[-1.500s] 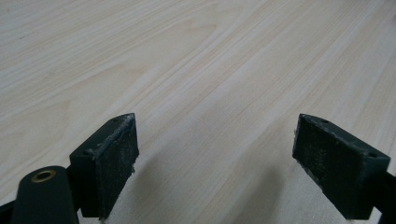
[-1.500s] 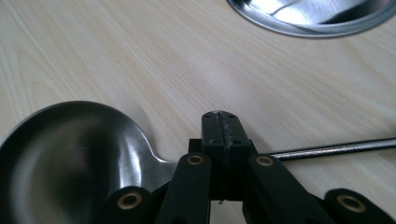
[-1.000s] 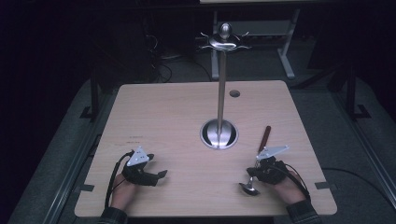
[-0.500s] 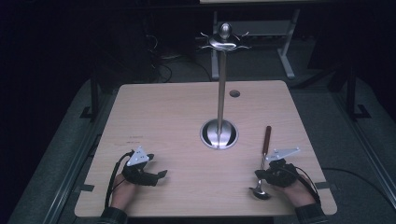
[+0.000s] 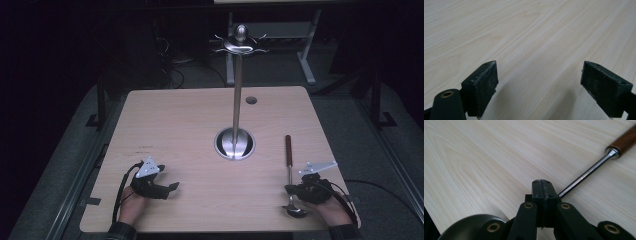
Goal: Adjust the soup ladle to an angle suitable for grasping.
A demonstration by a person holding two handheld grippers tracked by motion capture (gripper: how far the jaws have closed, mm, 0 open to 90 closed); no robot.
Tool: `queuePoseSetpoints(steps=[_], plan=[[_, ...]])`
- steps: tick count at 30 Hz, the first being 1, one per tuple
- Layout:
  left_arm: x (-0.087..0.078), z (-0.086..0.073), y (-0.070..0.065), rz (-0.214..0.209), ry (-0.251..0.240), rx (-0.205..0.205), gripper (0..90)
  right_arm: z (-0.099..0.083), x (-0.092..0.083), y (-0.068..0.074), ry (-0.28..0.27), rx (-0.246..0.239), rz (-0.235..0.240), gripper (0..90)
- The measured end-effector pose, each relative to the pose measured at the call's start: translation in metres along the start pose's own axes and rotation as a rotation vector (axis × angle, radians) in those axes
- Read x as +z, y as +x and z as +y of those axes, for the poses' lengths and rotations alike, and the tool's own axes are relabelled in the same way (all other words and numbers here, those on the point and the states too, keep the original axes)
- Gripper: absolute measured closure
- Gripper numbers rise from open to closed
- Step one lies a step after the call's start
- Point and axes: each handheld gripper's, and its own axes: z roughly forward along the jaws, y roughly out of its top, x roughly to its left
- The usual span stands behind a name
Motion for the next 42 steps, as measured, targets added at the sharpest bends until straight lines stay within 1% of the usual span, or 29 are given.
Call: queuePoseSetpoints(steps=[2, 4, 5, 8, 9, 11, 13, 15, 17, 19, 20, 24, 26, 27, 29, 31, 32, 33, 38, 40, 42], plan=[[0.000, 0.000, 0.000, 0.000, 0.000, -0.001, 14.0, -0.003, -0.004, -0.003, 0.005, 0.016, 0.000, 90.0], [0.000, 0.000, 0.000, 0.000, 0.000, 0.000, 14.0, -0.007, -0.007, -0.006, 0.002, 0.023, -0.005, 90.0], [0.000, 0.000, 0.000, 0.001, 0.001, 0.000, 14.0, -0.009, -0.009, -0.008, -0.002, 0.017, -0.012, 90.0], [0.000, 0.000, 0.000, 0.002, 0.003, 0.002, 14.0, -0.014, -0.013, -0.013, -0.001, 0.030, -0.019, 90.0], [0.000, 0.000, 0.000, 0.003, -0.003, -0.005, 14.0, -0.015, -0.014, -0.014, 0.005, 0.033, -0.021, 90.0], [0.000, 0.000, 0.000, 0.003, -0.002, -0.005, 14.0, -0.018, -0.016, -0.016, 0.018, 0.038, -0.031, 90.0], [0.001, 0.000, 0.000, 0.003, -0.002, -0.003, 14.0, -0.020, -0.016, -0.017, 0.021, 0.043, -0.023, 90.0], [0.001, 0.000, 0.000, 0.004, -0.001, -0.002, 14.0, -0.019, -0.018, -0.018, 0.008, 0.043, -0.017, 90.0], [0.001, 0.000, 0.000, 0.004, -0.001, -0.002, 14.0, -0.016, -0.021, -0.019, -0.006, 0.036, -0.018, 90.0], [0.001, 0.000, 0.000, 0.005, -0.001, -0.002, 14.0, -0.014, -0.023, -0.019, -0.008, 0.040, -0.021, 90.0], [0.001, 0.000, -0.001, 0.005, 0.001, -0.002, 14.0, -0.009, -0.024, -0.022, -0.023, 0.034, -0.028, 90.0], [0.001, 0.000, -0.001, 0.004, 0.003, -0.004, 14.0, 0.000, -0.025, -0.027, -0.037, 0.034, -0.053, 90.0], [0.001, 0.000, -0.001, 0.004, 0.004, -0.004, 14.0, 0.006, -0.025, -0.031, -0.040, 0.039, -0.065, 90.0], [0.001, 0.000, -0.001, 0.004, 0.005, -0.004, 14.0, 0.007, -0.024, -0.033, -0.045, 0.031, -0.070, 90.0], [0.001, 0.000, -0.001, 0.003, 0.005, -0.005, 14.0, 0.013, -0.024, -0.037, -0.045, 0.043, -0.087, 90.0], [0.001, 0.000, -0.001, 0.003, 0.006, -0.005, 14.0, 0.019, -0.022, -0.043, -0.053, 0.039, -0.108, 90.0], [0.001, 0.000, -0.001, 0.003, 0.006, -0.005, 14.0, 0.019, -0.022, -0.043, -0.053, 0.039, -0.108, 90.0], [0.001, 0.000, -0.001, 0.003, 0.005, -0.006, 14.0, 0.025, -0.021, -0.051, -0.050, 0.040, -0.129, 90.0], [0.001, 0.000, -0.001, 0.002, 0.003, -0.004, 14.0, 0.039, -0.013, -0.066, -0.040, 0.056, -0.172, 90.0], [0.001, 0.000, -0.001, 0.002, 0.000, -0.012, 14.0, 0.044, -0.008, -0.072, -0.036, 0.073, -0.180, 90.0], [0.001, 0.000, -0.001, 0.002, 0.000, -0.011, 14.0, 0.048, -0.003, -0.079, -0.028, 0.083, -0.195, 90.0]])
